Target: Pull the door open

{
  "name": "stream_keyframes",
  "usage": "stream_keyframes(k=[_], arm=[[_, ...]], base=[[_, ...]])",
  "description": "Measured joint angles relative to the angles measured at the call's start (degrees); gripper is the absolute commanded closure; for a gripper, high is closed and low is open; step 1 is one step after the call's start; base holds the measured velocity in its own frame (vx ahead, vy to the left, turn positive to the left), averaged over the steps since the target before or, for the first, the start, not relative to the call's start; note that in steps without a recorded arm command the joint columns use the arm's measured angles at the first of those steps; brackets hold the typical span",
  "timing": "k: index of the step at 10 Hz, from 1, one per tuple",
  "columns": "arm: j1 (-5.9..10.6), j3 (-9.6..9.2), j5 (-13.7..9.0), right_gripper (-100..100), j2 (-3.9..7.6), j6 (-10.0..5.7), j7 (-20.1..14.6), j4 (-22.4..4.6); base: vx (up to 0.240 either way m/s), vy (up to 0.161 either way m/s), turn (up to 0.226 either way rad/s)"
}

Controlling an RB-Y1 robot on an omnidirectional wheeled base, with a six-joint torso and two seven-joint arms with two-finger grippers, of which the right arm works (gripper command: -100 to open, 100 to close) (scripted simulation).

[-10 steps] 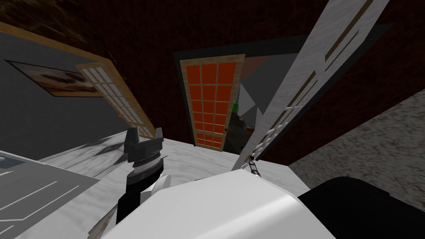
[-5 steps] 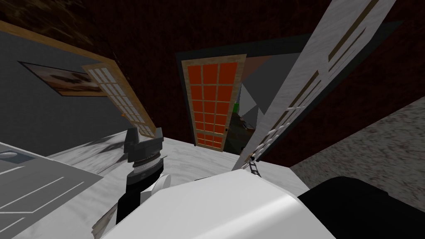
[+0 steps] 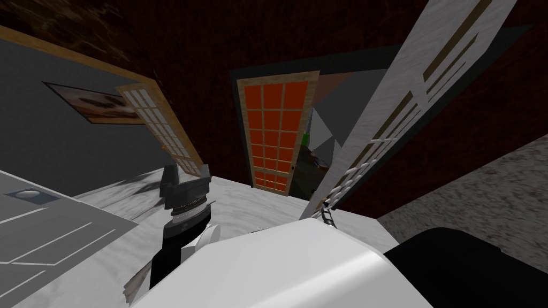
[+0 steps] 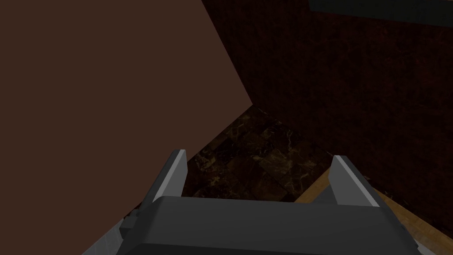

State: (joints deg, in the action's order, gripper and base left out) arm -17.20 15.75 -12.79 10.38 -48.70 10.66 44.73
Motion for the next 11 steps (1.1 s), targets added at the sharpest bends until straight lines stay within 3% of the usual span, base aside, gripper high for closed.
stream_keyframes(k=[2, 5, 6, 11], arm=[[-1.00, -0.69, -0.9, 100, -0.33, 0.48, -1.7, 1.7], [-0.61, -1.64, -2.0, 100, 0.28, -0.39, -4.8, 0.8], [0.44, -1.96, -2.6, 100, 0.52, -0.98, -6.0, -0.6], [-0.42, -4.15, -5.5, 100, 0.55, -1.50, -12.8, 1.3]], base=[[0.010, -0.017, 0.036], [-0.007, -0.004, 0.050], [0.008, -0.011, 0.068], [0.008, -0.014, 0.057]])
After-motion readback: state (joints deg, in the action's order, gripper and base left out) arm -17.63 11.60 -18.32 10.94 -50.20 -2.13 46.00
